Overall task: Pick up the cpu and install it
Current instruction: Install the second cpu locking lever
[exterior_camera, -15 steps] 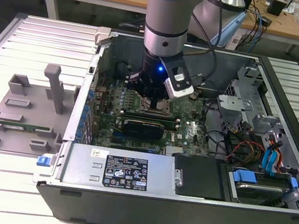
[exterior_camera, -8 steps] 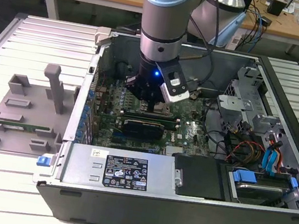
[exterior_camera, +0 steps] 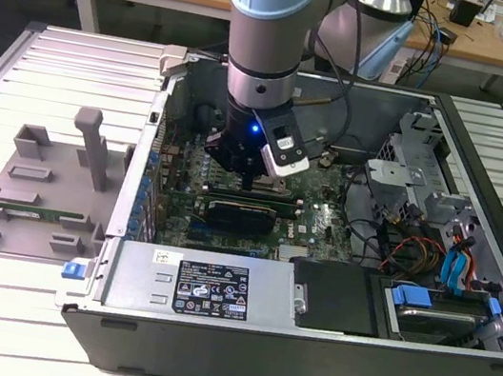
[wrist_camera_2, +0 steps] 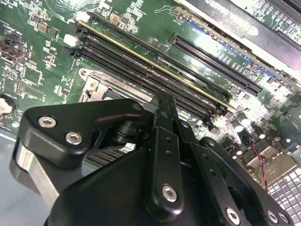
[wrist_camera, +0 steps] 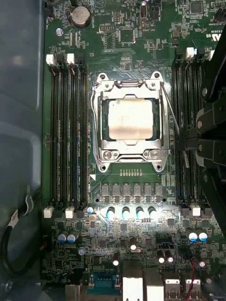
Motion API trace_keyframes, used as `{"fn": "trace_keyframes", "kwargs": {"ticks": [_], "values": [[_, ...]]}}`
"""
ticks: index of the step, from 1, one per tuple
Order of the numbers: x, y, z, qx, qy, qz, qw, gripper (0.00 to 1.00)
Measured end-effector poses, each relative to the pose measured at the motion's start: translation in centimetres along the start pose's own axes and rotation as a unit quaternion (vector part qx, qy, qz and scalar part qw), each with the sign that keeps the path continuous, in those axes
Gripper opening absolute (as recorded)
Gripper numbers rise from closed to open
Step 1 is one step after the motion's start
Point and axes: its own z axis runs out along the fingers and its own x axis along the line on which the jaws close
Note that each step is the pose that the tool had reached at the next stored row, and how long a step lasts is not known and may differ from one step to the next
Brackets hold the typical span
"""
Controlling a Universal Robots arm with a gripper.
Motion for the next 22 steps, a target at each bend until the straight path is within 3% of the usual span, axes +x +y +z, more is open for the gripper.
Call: {"fn": "trace_keyframes", "kwargs": {"ticks": [2,3,4,22], "values": [[0.01,0.0,0.02,-0.0008,0.0,0.0,1.0,0.11],[0.09,-0.08,0.02,-0.0133,0.0001,0.001,0.9999,0.11],[0.21,-0.15,0.02,-0.0216,0.0002,0.001,0.9998,0.11],[0.36,-0.41,0.56,-0.0241,0.0029,-0.029,0.9993,0.11]]}}
